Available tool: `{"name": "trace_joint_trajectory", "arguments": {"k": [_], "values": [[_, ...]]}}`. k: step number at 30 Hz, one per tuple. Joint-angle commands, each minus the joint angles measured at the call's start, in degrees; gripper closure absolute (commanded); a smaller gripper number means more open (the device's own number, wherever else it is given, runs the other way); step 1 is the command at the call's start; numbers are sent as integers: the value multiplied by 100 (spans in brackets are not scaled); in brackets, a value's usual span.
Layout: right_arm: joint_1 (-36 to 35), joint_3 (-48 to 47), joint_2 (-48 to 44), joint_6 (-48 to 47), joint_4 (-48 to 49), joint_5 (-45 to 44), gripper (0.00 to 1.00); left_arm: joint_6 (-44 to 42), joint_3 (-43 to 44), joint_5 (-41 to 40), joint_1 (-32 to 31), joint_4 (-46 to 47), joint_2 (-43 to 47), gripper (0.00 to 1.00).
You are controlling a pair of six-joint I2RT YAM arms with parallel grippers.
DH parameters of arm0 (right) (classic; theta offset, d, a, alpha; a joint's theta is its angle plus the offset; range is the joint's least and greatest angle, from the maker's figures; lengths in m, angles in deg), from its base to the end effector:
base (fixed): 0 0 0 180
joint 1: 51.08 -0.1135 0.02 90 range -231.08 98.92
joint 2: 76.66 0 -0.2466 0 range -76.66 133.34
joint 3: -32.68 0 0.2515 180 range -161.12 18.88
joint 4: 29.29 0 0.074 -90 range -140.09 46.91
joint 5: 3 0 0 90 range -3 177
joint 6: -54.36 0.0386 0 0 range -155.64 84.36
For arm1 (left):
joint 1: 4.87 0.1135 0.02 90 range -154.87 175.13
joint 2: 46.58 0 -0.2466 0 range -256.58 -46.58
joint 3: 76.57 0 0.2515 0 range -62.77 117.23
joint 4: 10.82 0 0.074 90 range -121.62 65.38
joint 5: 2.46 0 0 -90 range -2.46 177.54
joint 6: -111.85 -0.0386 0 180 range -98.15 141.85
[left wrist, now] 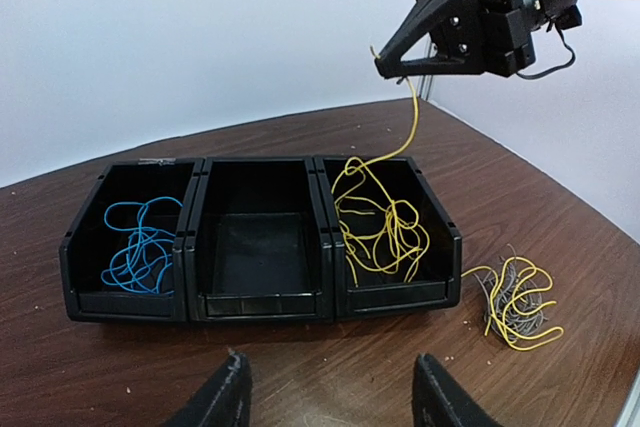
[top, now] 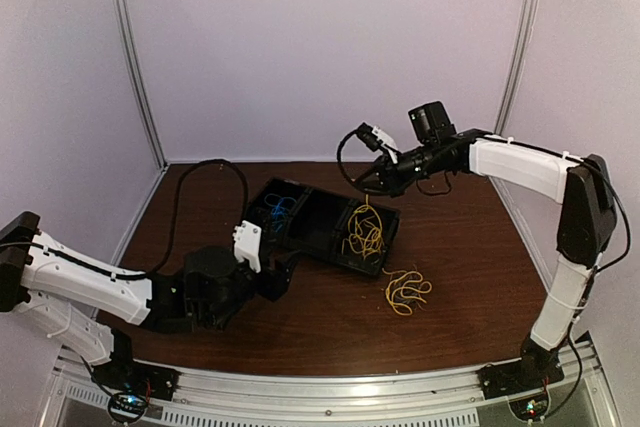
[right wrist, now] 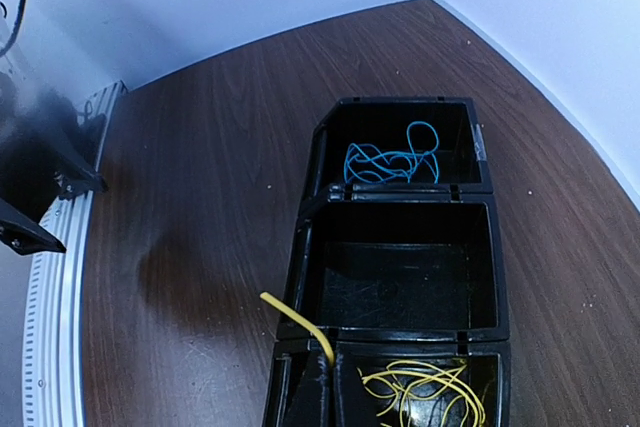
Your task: Untangle the cables
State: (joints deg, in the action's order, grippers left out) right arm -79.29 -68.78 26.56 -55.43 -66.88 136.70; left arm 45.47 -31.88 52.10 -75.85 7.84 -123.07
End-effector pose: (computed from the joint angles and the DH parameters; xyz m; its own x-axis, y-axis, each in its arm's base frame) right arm 0.3424 0.2171 0.2831 -0.2463 -0.3806 -0.8913 -0.9659 0.1725 0.1932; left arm 0.1120 -0.2563 0.1968 -0.3028 -0.1234 -0.9450 0.5074 0.8185 -0.2694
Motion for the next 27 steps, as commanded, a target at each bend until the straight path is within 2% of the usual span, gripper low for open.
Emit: {"name": "trace_joint_trajectory", "arguments": {"k": [1, 8, 27], "values": [[-8, 229, 218, -422, -212, -457, 100, 30, -74, -137, -3, 172, 63, 44], [-78, 332, 531, -860, -655, -1156, 100, -21, -44, -152, 2, 181, 1, 44], [-532, 33, 1237, -975, -992, -2658, 100, -72, 122, -91, -1, 77, -112, 44]]}}
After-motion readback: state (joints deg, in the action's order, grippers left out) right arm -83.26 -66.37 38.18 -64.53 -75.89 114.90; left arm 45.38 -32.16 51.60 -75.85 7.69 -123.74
